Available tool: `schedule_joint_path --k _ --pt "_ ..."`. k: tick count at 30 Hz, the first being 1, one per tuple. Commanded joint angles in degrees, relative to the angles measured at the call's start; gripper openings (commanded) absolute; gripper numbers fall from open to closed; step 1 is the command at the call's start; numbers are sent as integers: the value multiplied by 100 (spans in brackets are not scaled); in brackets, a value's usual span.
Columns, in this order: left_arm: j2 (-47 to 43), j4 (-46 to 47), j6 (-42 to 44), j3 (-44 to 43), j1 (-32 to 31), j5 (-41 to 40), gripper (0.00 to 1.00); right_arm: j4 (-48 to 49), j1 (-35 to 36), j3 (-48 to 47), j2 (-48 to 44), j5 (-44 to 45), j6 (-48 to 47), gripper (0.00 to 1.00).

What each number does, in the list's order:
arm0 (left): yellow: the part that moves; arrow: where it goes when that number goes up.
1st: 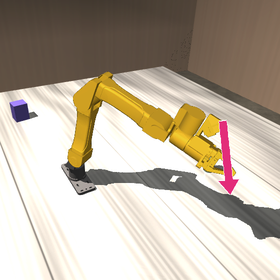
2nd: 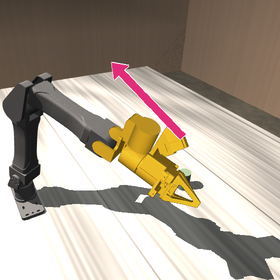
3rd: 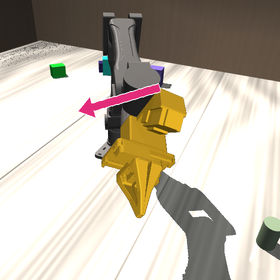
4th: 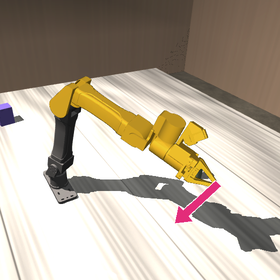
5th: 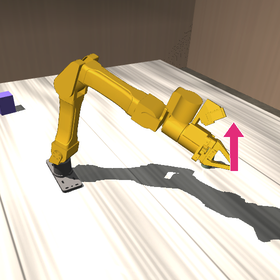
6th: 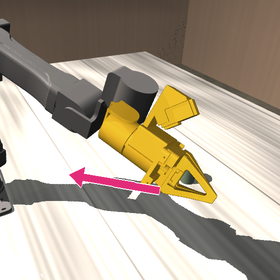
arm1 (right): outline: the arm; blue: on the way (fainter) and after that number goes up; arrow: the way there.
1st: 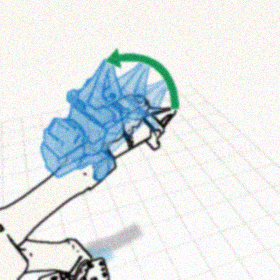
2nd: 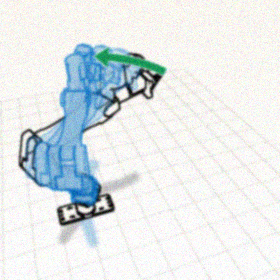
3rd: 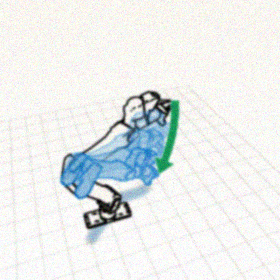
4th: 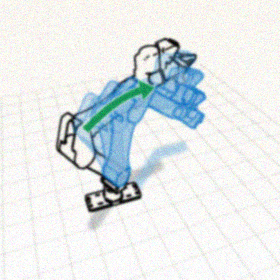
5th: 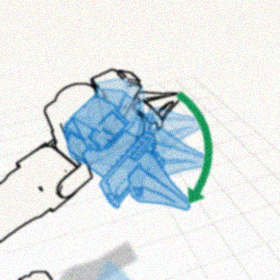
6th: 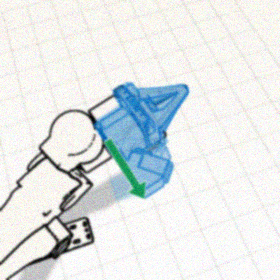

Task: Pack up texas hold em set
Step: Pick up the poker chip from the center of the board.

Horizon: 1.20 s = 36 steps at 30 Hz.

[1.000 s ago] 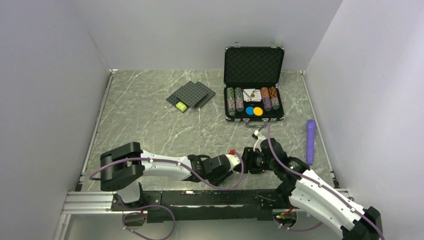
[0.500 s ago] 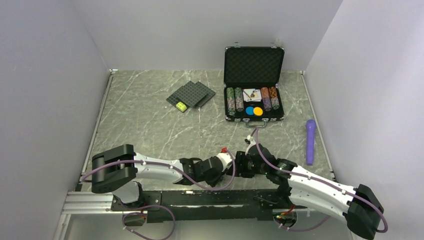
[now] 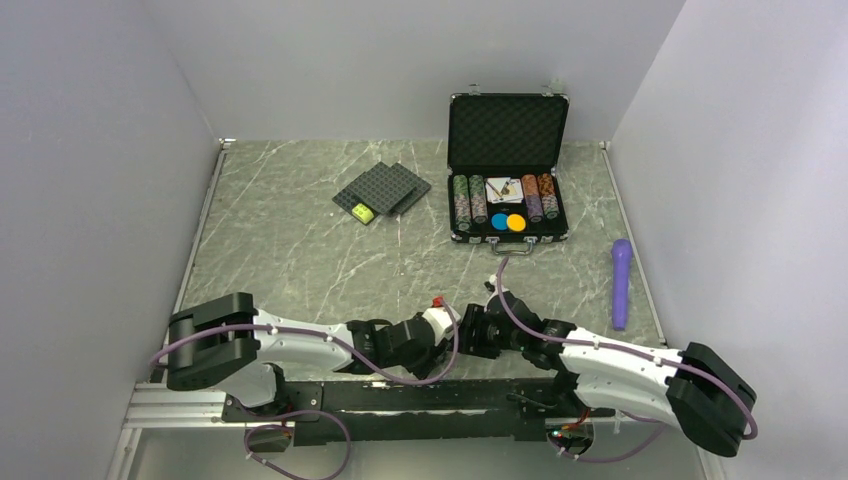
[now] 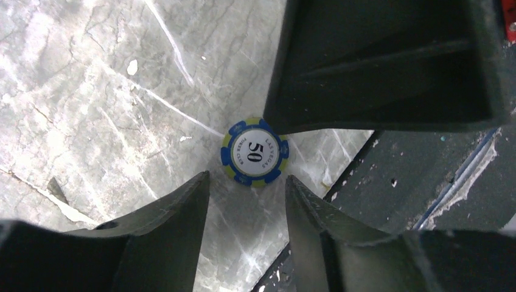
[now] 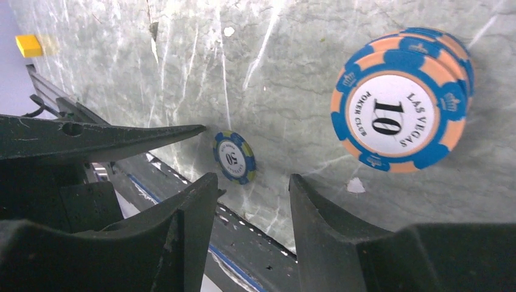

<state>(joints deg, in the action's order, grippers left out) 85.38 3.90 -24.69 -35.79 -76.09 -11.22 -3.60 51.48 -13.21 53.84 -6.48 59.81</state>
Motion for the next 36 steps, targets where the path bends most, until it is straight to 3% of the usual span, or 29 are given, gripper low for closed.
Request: schedule_joint_path --k 1,16,26,36 --pt "-208 -299 101 176 -19 233 57 740 54 105 273 -169 166 52" --pt "369 -335 357 -15 -30 311 58 984 224 85 694 -152 289 52" --pt "826 -982 492 -353 -429 -367 54 902 258 90 624 -49 330 52" --pt "1288 -1234 286 -449 -616 -466 39 868 268 131 565 -16 376 53"
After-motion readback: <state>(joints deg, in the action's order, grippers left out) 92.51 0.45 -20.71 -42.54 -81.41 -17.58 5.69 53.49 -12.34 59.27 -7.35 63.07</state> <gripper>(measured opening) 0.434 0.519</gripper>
